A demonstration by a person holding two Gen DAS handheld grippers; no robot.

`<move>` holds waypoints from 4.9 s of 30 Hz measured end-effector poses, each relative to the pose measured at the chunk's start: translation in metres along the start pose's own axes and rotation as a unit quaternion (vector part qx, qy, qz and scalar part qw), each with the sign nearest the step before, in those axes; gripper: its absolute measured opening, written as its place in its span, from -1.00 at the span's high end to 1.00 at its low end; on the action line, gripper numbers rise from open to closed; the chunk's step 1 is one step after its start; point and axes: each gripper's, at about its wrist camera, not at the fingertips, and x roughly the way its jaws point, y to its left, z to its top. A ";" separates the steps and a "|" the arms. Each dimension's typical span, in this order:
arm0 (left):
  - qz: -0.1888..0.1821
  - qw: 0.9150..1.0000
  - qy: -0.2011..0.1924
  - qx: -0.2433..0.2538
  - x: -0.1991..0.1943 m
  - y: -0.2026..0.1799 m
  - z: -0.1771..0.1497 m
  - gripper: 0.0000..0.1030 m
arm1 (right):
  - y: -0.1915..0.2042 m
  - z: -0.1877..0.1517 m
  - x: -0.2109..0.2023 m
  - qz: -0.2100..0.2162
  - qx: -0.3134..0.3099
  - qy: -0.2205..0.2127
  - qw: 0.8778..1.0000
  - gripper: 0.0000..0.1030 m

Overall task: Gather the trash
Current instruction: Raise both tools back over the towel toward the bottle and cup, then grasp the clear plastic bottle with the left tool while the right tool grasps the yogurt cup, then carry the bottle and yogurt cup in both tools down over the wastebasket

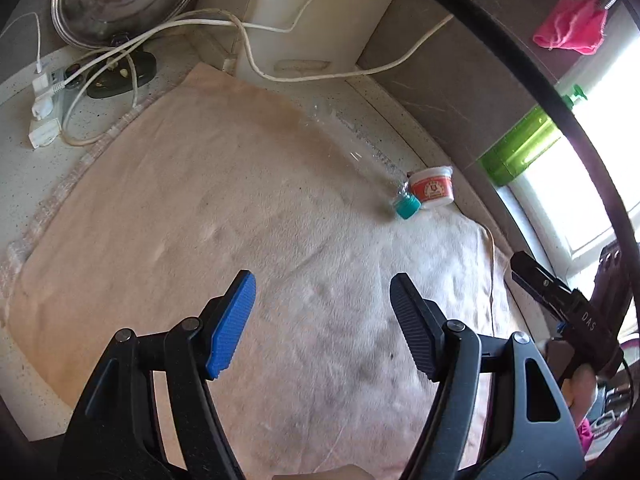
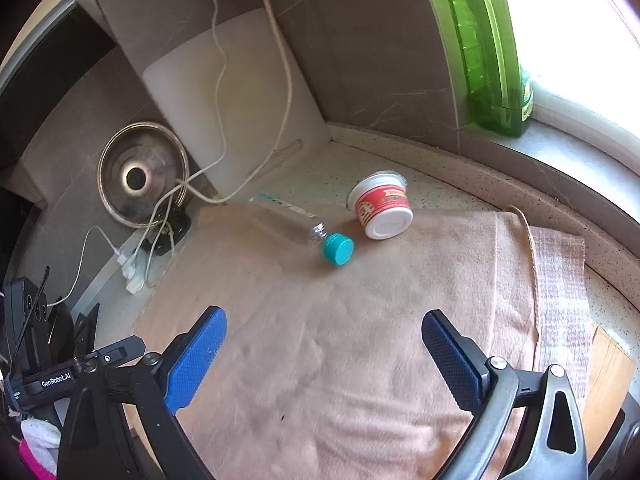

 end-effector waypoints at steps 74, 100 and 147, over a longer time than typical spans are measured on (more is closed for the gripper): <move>-0.012 0.998 0.011 -0.065 0.120 -0.041 0.076 -0.19 | -0.044 0.055 0.089 0.028 -0.012 0.031 0.999 -0.26; -0.009 0.999 -0.048 -0.022 -0.030 0.002 -0.021 -0.09 | 0.035 -0.024 0.002 0.053 -0.045 0.021 0.997 -0.26; -0.022 1.000 -0.010 -0.001 -0.183 0.180 -0.184 -0.08 | 0.218 -0.237 -0.087 0.061 -0.072 0.058 0.994 -0.26</move>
